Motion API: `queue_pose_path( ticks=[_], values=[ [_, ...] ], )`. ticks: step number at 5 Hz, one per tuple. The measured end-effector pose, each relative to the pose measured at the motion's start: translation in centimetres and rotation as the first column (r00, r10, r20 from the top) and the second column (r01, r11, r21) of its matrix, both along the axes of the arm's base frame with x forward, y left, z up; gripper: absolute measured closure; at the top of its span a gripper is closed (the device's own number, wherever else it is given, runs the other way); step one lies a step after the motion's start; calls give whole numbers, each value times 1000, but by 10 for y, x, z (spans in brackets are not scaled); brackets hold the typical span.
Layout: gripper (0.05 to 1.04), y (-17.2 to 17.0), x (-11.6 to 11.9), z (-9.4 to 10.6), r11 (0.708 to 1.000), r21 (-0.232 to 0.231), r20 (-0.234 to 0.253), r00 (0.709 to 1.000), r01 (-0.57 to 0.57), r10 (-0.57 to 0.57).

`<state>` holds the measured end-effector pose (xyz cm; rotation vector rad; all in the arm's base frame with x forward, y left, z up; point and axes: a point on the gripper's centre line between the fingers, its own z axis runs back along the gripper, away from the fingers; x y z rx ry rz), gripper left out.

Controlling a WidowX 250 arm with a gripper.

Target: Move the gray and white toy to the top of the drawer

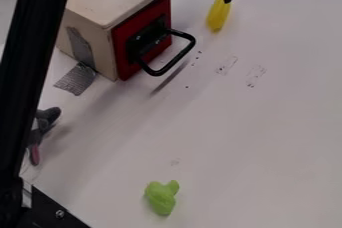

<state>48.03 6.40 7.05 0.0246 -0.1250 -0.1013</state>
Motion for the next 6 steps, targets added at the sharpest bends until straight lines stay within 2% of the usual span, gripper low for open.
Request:
queue_pose_path(
  ticks=[1, 2, 3, 4, 5, 6],
  values=[
    [83, -1, -4, -22, 1000, -8, -48, 999, -2, 1],
    [83, -3, -11, -22, 1000, -26, -69, 998, -6, 4],
    [83, -4, -17, 23, 1000, -20, 1, 1000, -12, 12],
    [83, -4, -43, 57, 1000, -1, 42, 999, -11, 11],
    [83, -4, -83, 84, 1000, -11, 70, 998, -8, 8],
    [83, 12, -127, 94, 1000, -4, 51, 998, -24, 24]
  ],
)
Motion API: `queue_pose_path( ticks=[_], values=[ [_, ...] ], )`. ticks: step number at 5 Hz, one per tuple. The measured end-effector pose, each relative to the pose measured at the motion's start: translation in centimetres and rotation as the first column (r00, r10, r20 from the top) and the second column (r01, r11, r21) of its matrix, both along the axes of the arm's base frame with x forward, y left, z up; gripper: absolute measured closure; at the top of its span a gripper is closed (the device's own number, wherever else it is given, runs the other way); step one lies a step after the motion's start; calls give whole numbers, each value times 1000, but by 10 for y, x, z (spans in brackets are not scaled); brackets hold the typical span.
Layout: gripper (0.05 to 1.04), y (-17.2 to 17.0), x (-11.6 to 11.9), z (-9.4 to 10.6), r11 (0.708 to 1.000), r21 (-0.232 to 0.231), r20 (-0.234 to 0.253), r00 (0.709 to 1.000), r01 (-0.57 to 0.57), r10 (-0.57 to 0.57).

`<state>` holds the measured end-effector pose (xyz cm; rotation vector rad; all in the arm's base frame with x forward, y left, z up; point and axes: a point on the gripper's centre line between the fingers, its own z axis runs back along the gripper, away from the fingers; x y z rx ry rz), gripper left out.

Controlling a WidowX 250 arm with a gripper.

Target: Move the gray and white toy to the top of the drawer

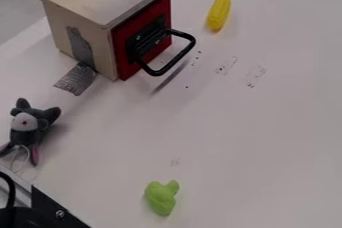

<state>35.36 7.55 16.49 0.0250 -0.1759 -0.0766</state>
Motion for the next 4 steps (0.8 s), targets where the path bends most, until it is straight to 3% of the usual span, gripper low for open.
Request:
queue_pose_path(
  ticks=[2, 4],
  values=[
    [83, 21, -92, -20, 999, -34, -64, 998, -21, 19],
    [83, 53, -163, -62, 997, 0, -105, 992, -76, 75]
  ],
)
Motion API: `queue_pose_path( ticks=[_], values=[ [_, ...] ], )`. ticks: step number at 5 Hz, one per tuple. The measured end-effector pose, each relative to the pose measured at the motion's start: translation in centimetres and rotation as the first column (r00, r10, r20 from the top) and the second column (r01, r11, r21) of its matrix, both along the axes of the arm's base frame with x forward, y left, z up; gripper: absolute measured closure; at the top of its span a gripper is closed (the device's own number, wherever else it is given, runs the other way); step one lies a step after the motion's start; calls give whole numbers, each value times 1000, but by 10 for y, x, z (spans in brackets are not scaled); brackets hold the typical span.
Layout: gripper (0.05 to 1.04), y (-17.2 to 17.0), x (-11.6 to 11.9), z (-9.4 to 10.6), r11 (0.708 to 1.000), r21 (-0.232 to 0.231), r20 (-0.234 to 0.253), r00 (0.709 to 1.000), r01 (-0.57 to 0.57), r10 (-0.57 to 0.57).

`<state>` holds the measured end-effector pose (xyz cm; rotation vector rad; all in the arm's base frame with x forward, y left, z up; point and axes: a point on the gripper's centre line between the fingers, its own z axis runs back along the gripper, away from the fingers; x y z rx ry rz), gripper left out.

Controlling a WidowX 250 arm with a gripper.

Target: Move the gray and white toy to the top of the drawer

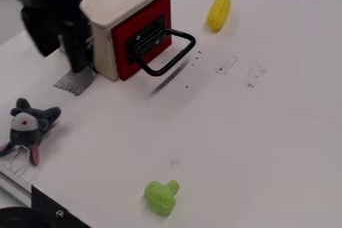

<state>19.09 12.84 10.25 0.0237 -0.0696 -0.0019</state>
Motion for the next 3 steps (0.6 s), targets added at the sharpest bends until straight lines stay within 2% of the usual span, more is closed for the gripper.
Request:
queue_pose_path(
  ticks=[1, 3],
  values=[
    [83, 15, -17, -21, 1000, 27, -18, 1000, -12, 12],
    [83, 31, -46, -58, 999, 3, -55, 997, -45, 45]
  ],
)
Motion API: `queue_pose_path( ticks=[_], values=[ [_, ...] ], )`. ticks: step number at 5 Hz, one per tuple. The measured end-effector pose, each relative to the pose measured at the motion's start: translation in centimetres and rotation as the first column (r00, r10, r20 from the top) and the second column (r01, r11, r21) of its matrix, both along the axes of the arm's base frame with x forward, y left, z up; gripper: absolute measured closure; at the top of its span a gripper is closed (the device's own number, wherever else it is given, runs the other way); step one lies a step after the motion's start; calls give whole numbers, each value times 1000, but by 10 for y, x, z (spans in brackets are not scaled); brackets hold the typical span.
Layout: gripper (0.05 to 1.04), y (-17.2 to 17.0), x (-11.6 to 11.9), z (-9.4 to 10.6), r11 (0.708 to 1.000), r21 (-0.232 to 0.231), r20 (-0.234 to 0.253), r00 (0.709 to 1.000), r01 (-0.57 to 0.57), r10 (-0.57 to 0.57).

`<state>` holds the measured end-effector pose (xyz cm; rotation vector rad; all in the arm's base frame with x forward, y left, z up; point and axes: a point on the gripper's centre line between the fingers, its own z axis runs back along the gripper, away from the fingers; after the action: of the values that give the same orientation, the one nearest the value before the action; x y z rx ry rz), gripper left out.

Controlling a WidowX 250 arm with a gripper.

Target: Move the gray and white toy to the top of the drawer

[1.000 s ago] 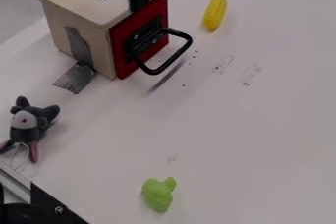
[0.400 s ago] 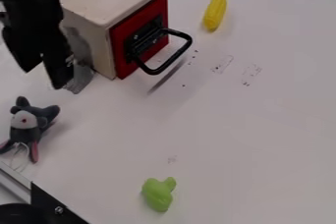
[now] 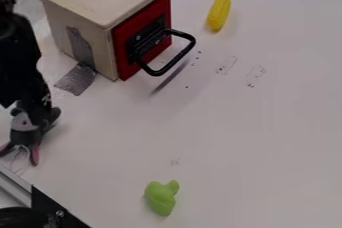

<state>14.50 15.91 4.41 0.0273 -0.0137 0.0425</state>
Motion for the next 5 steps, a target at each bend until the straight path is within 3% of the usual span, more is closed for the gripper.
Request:
queue_pose_path(
  ticks=[2, 3, 5],
  values=[
    [83, 2, -12, -47, 1000, -13, -81, 996, -26, 25],
    [127, 5, -9, -51, 999, -5, -80, 996, -39, 39],
    [548, -4, -16, -45, 998, -10, -63, 997, -54, 53]
  ],
)
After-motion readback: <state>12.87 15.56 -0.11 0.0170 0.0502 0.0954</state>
